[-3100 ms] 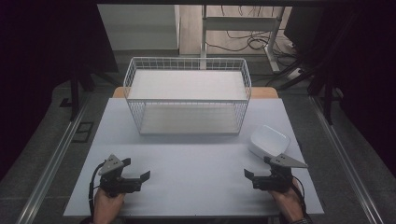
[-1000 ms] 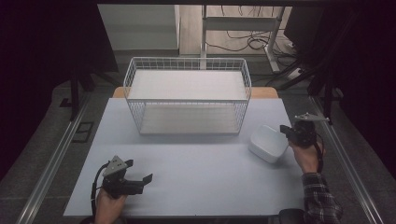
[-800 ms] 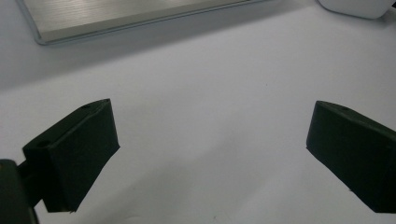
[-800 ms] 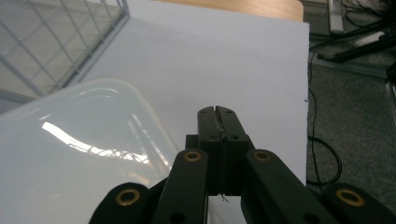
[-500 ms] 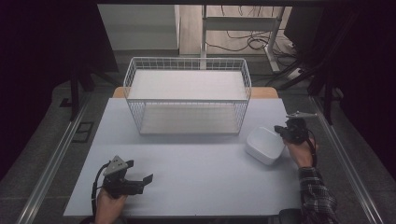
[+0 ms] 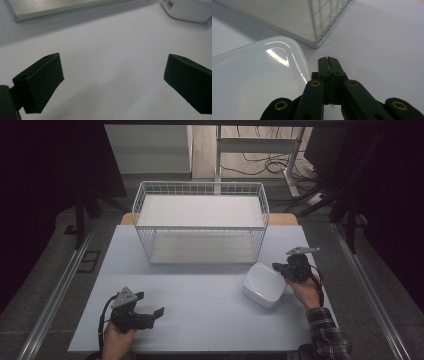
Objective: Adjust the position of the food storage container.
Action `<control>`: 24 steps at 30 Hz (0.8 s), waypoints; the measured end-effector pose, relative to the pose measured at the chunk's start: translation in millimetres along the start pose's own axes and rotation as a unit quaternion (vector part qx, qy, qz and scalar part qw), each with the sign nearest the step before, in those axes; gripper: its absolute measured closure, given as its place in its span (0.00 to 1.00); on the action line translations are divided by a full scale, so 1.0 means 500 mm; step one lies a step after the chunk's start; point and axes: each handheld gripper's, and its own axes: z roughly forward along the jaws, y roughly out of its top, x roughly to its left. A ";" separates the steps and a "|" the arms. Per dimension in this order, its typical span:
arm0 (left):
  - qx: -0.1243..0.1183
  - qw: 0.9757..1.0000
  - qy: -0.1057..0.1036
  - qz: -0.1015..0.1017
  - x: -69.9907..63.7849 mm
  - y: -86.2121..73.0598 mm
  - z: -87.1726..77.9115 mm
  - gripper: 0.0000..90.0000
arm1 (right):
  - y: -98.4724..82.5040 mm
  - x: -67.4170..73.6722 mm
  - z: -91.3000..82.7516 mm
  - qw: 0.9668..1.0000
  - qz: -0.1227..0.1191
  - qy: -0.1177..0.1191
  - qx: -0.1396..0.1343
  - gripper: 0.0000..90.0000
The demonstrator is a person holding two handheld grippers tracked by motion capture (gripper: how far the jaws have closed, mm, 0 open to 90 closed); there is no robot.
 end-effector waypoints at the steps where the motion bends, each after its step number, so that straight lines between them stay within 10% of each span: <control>1: 0.000 1.000 0.000 0.000 0.000 0.000 0.000 0.02 | 0.000 0.004 -0.002 1.000 -0.004 0.000 0.000 0.99; 8: 0.000 1.000 0.000 -0.002 0.000 0.000 -0.001 0.02 | -0.023 0.005 -0.090 0.998 0.031 -0.040 -0.041 0.99; 13: 0.003 1.000 0.000 0.002 -0.003 0.000 0.001 0.02 | -0.081 0.017 -0.121 0.996 0.056 -0.067 -0.015 0.98; 24: 0.006 1.000 0.003 0.006 -0.005 0.001 0.004 0.03 | -0.104 0.046 -0.087 0.997 0.061 -0.039 0.030 0.96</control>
